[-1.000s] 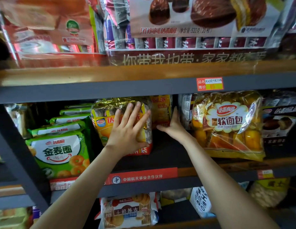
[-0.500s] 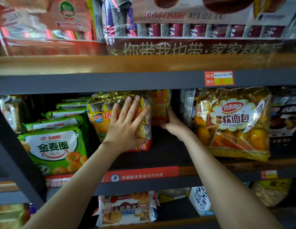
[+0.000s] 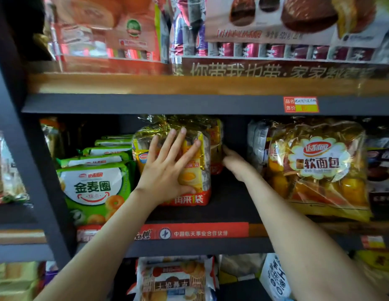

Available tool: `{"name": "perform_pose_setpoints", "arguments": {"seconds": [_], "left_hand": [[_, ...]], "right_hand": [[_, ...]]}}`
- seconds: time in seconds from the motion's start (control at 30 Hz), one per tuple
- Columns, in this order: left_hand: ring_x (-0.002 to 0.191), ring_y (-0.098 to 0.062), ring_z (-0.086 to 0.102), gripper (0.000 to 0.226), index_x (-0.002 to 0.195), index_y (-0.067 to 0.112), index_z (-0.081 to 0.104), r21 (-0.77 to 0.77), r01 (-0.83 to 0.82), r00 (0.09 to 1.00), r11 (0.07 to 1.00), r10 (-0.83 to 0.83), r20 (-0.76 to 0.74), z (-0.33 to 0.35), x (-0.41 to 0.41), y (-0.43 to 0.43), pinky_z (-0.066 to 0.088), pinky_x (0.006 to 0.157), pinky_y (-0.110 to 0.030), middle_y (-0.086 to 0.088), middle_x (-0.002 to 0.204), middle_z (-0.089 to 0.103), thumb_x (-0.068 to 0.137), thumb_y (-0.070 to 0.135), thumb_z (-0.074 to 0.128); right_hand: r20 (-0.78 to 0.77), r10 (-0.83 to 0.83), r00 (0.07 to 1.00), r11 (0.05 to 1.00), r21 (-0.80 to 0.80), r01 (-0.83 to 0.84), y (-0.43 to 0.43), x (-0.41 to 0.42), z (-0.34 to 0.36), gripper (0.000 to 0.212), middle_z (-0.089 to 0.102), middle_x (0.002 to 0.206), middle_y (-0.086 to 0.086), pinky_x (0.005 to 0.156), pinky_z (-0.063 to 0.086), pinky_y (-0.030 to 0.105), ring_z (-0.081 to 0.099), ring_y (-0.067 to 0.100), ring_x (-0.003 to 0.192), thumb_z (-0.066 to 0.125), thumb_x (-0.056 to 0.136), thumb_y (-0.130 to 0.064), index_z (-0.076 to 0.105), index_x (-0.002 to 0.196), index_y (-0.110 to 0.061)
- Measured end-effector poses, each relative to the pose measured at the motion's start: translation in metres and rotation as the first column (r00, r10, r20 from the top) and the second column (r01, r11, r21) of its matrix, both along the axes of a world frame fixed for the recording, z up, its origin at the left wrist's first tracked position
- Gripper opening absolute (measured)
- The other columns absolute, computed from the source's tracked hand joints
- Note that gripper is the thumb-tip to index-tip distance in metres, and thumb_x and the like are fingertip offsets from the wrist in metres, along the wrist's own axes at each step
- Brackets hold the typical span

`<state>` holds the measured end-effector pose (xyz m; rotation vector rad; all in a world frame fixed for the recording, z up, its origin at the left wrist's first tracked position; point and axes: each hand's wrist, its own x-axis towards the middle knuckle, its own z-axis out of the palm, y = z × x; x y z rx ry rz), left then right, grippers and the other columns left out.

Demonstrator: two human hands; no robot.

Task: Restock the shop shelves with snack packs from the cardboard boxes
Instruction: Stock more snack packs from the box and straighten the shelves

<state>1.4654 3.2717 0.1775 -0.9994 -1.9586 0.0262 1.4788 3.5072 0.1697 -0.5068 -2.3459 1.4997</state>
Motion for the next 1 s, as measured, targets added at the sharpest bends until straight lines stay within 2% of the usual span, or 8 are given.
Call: {"name": "perform_pose_setpoints", "arguments": {"seconds": [0.2,0.3,0.4,0.53,0.63,0.83,0.93,1.0], "left_hand": [[0.146,-0.033,0.005,0.139,0.154,0.026,0.008,-0.050,-0.019,1.000,0.999,0.020,0.012,0.003,-0.004,-0.003,-0.008,0.116,-0.050,-0.014,0.159,0.007,0.043,0.083,0.069],[0.146,-0.033,0.006,0.139,0.154,0.026,0.010,-0.044,-0.018,1.000,0.999,0.018,-0.002,0.002,-0.005,-0.002,-0.007,0.116,-0.051,-0.014,0.159,0.007,0.042,0.082,0.071],[0.146,-0.034,0.005,0.138,0.154,0.024,0.012,-0.038,-0.009,1.000,0.999,0.009,-0.008,0.002,-0.004,-0.002,-0.009,0.115,-0.051,-0.015,0.158,0.008,0.043,0.079,0.073],[0.147,-0.032,-0.005,0.115,0.153,0.024,0.019,0.031,0.061,0.998,0.998,-0.060,-0.024,-0.002,0.008,0.005,-0.013,0.115,-0.049,-0.016,0.159,0.011,0.060,0.072,0.068],[0.146,-0.036,0.006,0.099,0.152,0.025,0.026,0.071,0.145,0.989,0.987,-0.143,-0.040,-0.004,0.029,0.023,-0.011,0.115,-0.050,-0.016,0.158,0.012,0.069,0.060,0.066],[0.146,-0.037,0.005,0.092,0.152,0.023,0.026,0.036,0.234,0.971,0.972,-0.235,0.050,-0.013,0.068,0.072,-0.011,0.114,-0.052,-0.018,0.159,0.010,0.075,0.054,0.065],[0.145,-0.036,0.010,0.091,0.151,0.023,0.027,0.026,0.265,0.960,0.964,-0.266,0.092,-0.020,0.084,0.092,-0.003,0.114,-0.053,-0.018,0.158,0.015,0.076,0.054,0.067],[0.144,-0.037,0.015,0.089,0.150,0.023,0.029,0.034,0.274,0.956,0.961,-0.276,0.098,-0.024,0.093,0.102,0.003,0.113,-0.055,-0.019,0.157,0.020,0.076,0.054,0.067]], "right_hand": [[0.052,0.149,0.987,0.984,0.091,-0.153,-0.039,-0.007,0.005,0.056,0.047,0.143,-0.002,0.106,0.040,0.039,0.044,0.018,0.130,0.045,0.095,-0.051,0.034,0.146,-0.029],[0.035,0.140,0.990,0.975,0.172,-0.144,-0.041,0.002,0.006,0.062,0.035,0.148,-0.005,0.103,0.033,0.029,0.034,0.015,0.136,0.042,0.098,-0.047,0.019,0.152,-0.028],[0.034,0.073,0.997,0.955,0.285,-0.080,-0.037,0.010,0.002,0.060,0.026,0.154,-0.004,0.113,0.027,0.033,0.025,0.019,0.143,0.041,0.100,-0.036,0.012,0.153,-0.030],[0.055,-0.041,0.998,0.909,0.418,0.014,-0.035,0.033,0.007,0.059,0.027,0.156,0.006,0.116,0.024,0.033,0.027,0.023,0.143,0.043,0.096,-0.008,0.025,0.152,-0.019],[-0.154,-0.098,0.983,0.856,0.491,0.162,-0.039,0.075,0.019,0.047,0.046,0.144,0.008,0.103,0.032,0.023,0.045,0.021,0.130,0.048,0.095,-0.008,0.046,0.141,-0.016],[-0.611,-0.302,0.732,0.735,0.340,0.587,-0.011,0.178,0.020,0.029,0.060,0.114,0.002,0.083,0.046,0.014,0.056,0.010,0.099,0.055,0.091,-0.002,0.061,0.117,-0.014],[-0.629,-0.498,0.597,0.624,0.218,0.750,0.019,0.214,0.011,0.046,0.051,0.125,0.007,0.094,0.043,0.028,0.050,0.020,0.114,0.067,0.085,-0.010,0.050,0.128,-0.013],[-0.521,-0.635,0.570,0.575,0.174,0.800,0.038,0.229,0.006,0.077,0.040,0.138,0.013,0.105,0.034,0.042,0.038,0.028,0.128,0.076,0.078,-0.025,0.034,0.141,-0.013]]}}
